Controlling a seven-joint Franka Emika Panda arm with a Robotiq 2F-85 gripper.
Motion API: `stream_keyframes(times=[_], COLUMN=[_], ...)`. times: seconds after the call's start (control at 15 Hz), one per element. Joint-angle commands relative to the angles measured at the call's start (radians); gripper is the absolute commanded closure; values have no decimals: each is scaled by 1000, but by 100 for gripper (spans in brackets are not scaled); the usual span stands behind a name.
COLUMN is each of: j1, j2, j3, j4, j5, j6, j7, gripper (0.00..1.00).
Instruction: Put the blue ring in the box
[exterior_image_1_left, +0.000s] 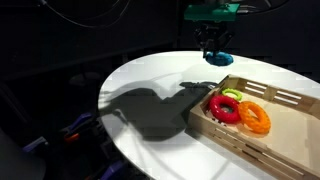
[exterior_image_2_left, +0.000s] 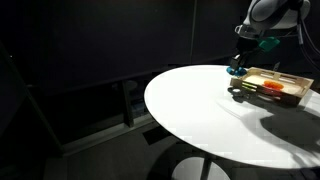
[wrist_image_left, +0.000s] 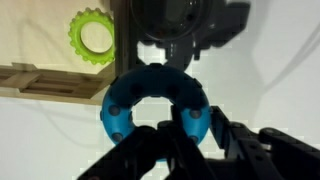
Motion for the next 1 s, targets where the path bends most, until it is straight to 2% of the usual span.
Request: stream_keyframes(times=[0.0,0.47,0.93], j1=[-1,-18,-40], j2=[-63,-153,-204], j3=[-41,-124,-173], j4=[-12,-110,-292], j5=[-48,-110,-184], j6=[-81,-134,-22], j7=[36,71,89], gripper=[90,90,90])
